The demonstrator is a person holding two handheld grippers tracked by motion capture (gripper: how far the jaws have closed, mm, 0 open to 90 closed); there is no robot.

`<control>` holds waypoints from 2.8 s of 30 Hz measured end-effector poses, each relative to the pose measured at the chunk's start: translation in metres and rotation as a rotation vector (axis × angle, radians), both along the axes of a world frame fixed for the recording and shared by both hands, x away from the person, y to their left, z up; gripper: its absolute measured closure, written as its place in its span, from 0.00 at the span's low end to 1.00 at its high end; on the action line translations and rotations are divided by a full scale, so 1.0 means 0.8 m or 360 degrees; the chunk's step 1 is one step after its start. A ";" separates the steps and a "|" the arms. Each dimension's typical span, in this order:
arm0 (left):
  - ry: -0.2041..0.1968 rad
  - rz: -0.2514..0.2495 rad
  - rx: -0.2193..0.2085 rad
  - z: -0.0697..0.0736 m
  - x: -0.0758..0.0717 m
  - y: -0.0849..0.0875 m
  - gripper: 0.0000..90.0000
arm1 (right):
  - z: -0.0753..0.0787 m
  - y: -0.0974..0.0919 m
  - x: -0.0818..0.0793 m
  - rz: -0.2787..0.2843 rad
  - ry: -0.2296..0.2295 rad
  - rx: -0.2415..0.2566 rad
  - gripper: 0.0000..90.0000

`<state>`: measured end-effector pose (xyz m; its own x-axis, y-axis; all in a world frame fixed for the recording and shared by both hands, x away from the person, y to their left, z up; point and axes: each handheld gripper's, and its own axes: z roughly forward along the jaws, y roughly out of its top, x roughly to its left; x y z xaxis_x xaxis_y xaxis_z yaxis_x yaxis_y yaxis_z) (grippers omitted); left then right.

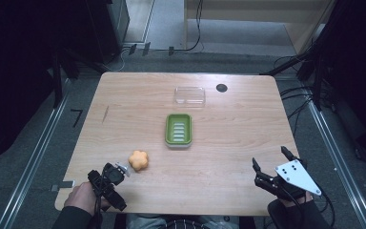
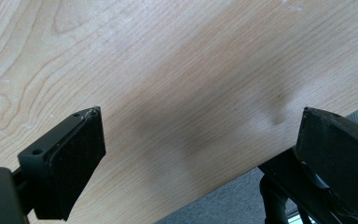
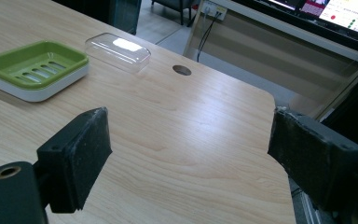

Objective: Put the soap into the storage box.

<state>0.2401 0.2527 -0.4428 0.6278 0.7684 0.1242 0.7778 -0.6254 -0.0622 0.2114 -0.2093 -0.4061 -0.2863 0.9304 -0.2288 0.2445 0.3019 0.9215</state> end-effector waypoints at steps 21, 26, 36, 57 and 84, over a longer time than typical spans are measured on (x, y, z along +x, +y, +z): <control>-0.0068 0.0042 -0.0036 0.003 0.007 -0.001 0.00 | 0.000 0.001 -0.001 0.0004 0.0009 -0.0007 0.15; -0.0068 0.0017 -0.0077 0.003 0.013 -0.008 0.00 | 0.000 0.002 0.001 0.0012 0.0007 -0.0010 0.15; -0.0112 0.0003 -0.0124 0.007 0.036 -0.017 0.00 | 0.000 0.003 0.001 0.0014 0.0011 -0.0010 0.15; -0.0152 -0.0033 -0.0163 0.011 0.065 -0.032 0.00 | 0.000 0.002 0.002 0.0016 0.0009 -0.0011 0.15; -0.0147 -0.0010 -0.0228 0.005 0.103 -0.042 0.00 | 0.000 0.002 0.002 0.0019 0.0011 -0.0009 0.15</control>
